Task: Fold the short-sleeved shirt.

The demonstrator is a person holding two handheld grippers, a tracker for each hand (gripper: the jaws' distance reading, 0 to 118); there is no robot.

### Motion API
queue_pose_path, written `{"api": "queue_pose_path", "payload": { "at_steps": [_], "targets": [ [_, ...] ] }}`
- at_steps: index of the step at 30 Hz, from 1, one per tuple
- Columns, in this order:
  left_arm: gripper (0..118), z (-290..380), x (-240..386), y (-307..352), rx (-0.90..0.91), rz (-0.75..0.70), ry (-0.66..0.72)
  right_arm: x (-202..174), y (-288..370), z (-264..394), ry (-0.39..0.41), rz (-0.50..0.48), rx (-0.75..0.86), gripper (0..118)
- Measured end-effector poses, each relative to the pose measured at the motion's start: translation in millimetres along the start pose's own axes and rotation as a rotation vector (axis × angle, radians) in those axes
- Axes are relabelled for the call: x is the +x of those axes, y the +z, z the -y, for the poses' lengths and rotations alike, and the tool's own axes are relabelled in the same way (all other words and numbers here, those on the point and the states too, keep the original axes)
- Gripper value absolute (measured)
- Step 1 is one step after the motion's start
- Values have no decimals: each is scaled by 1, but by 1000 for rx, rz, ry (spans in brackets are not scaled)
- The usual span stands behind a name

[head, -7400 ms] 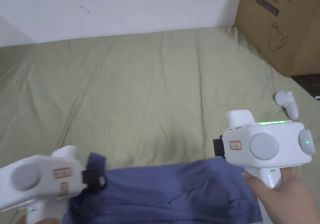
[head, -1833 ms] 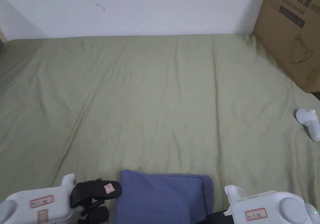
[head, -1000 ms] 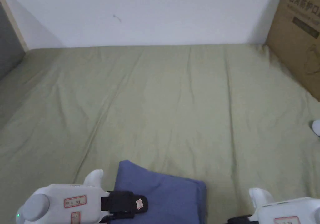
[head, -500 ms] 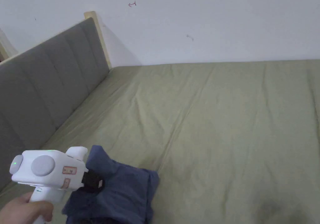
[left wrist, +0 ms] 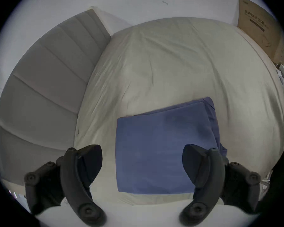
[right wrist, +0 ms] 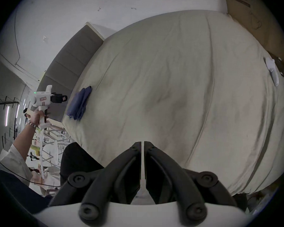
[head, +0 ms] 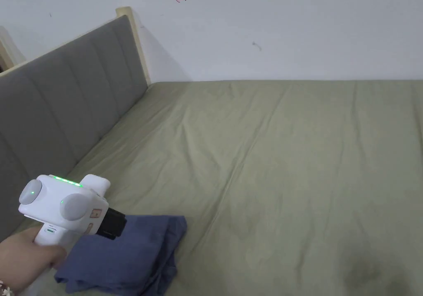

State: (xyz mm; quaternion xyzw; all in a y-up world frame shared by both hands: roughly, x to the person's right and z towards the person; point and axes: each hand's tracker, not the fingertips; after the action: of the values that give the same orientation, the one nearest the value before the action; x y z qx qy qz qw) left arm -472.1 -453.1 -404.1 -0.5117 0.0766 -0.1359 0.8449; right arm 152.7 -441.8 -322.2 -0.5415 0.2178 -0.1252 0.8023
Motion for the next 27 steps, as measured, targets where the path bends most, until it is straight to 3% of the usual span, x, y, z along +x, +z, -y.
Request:
{"api": "queue_pose_path", "payload": {
  "at_steps": [10, 11, 12, 13, 14, 16, 22, 27],
  "targets": [
    [100, 19, 4, 10, -34, 84, 39, 5, 1, -8, 29, -7, 25, 3],
    [82, 21, 8, 12, -53, 135, 57, 5, 1, -8, 32, -8, 28, 3],
    [55, 25, 21, 18, -46, 171, 82, 5, 1, -9, 35, -10, 30, 3],
    [20, 27, 29, 20, -39, 200, 102, 5, 1, -10, 38, -11, 32, 3],
    [0, 30, 42, 23, -17, 202, 112, 5, 1, -11, 43, -14, 36, 3],
    [0, 29, 73, 30, 22, 223, 120, 5, 1, -12, 47, -14, 41, 3],
    [0, 0, 211, 81, 191, 475, 217, 6, 17, -12, 25, 19, 89, 3],
    [0, -30, 292, 141, 382, 580, 257, 1, 52, -22, 82, 218, 260, 3]
  ]
}}
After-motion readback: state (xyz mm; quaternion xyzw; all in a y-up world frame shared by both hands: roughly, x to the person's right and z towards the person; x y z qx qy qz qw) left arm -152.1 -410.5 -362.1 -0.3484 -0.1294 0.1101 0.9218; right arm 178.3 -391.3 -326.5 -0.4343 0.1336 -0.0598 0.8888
